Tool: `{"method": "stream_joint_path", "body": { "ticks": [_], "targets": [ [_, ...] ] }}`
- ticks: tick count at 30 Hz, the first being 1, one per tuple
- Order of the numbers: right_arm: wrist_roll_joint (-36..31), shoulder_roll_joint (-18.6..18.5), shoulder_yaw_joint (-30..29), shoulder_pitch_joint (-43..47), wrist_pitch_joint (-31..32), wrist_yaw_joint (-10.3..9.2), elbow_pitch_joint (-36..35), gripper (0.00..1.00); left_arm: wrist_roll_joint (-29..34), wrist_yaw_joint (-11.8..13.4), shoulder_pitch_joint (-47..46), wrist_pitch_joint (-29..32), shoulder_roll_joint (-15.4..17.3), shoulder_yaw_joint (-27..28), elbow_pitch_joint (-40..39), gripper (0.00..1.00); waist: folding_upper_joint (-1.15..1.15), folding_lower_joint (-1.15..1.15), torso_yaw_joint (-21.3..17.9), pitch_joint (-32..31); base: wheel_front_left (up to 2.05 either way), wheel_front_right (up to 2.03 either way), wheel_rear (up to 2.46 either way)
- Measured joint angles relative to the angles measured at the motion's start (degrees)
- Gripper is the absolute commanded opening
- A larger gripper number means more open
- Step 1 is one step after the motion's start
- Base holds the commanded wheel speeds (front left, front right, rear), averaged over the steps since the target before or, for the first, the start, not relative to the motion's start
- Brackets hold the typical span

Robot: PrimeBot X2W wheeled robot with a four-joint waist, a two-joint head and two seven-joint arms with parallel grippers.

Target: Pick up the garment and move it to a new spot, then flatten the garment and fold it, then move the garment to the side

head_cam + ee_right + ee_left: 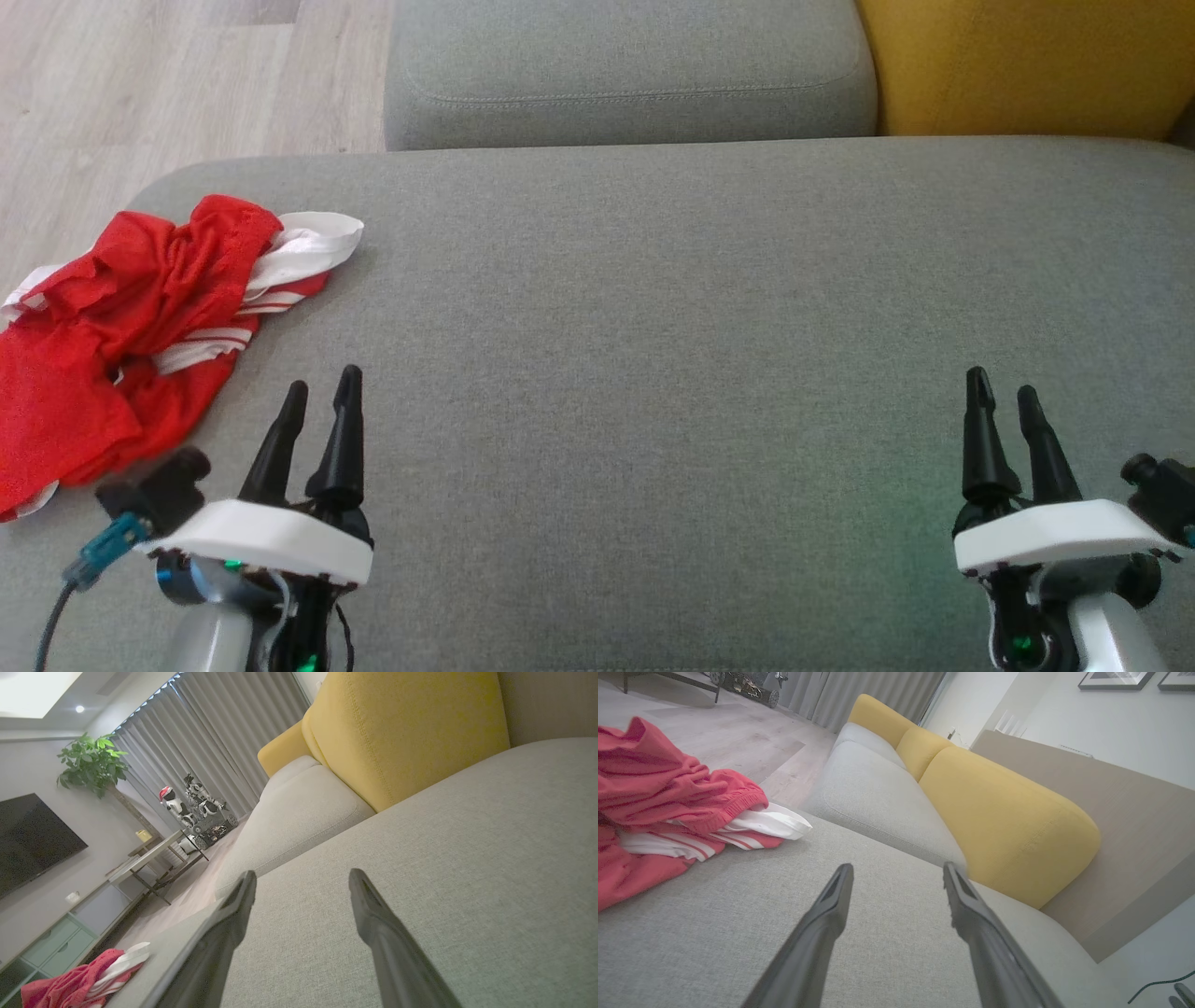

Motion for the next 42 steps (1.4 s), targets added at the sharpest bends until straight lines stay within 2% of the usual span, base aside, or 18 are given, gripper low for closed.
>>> {"method": "stream_joint_path", "body": {
  "ticks": [19,42],
  "targets": [
    [-15.8,0.1,1.0,0.0,-2.8,0.00,1.0,1.00,13.2,4.5,0.0,-3.2,3.1,-5.5,2.4,1.00,0.00,0.00,0.0,-0.2,0.00,0.00,0.00],
    [-31.8,0.7,0.8,0.3,-5.4,0.01,1.5,1.00,25.6,7.0,-1.1,-6.9,4.0,-8.7,4.3,1.00,0.00,0.00,0.2,0.2,0.00,0.00,0.00]
  ]
}}
